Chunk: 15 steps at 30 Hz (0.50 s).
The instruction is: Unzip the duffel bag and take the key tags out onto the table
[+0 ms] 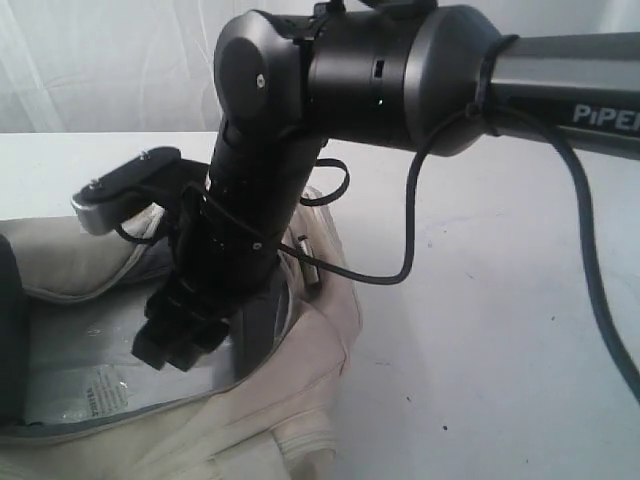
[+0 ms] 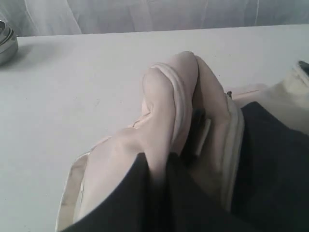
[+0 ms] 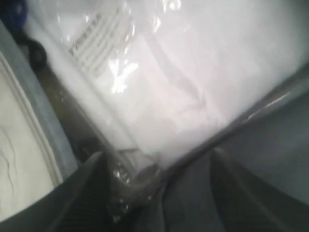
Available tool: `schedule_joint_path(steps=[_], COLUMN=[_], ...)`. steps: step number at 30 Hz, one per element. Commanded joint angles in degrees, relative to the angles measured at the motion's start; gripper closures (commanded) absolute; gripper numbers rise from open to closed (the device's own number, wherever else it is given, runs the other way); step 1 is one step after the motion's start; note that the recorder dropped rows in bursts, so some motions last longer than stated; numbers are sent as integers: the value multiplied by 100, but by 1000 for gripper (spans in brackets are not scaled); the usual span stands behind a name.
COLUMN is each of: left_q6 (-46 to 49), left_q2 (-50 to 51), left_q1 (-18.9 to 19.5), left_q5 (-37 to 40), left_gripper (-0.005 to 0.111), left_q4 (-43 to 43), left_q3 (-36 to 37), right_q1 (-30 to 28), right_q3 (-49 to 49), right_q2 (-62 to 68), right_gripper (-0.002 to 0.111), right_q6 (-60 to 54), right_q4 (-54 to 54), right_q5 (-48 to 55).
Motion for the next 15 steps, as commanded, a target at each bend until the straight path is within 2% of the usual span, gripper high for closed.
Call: schedule_joint_path(steps=[1, 3, 5, 8, 10, 12, 15], left_q6=[-70, -70, -55, 132, 187, 367, 1305], left_q2=[-57, -57, -47, -47, -47, -37, -22], left_q1=[-4, -4, -4, -4, -4, -4, -4], left_q5=[-783, -596, -560, -593, -541, -422, -240], left_gripper=[102, 91, 75, 45, 32, 27, 26], left_q4=[227, 5, -439, -987, -1395, -1816, -2822], left_q3=[-93, -93, -93, -93, -93, -93, -93], right_q1=[-20, -20, -20, -20, -20, -20, -20], right_q3=[60, 70, 70, 70, 70, 70, 70], right_q2=[-94, -94, -106, -118, -118, -118, -118], right_gripper=[51, 51, 51, 51, 51, 51, 51], right_q6=[22, 22, 8, -79, -79, -78, -167], right_q4=[411, 619, 690, 690, 690, 690, 690], right_q5=[-809, -923, -911, -903, -903, -921, -811])
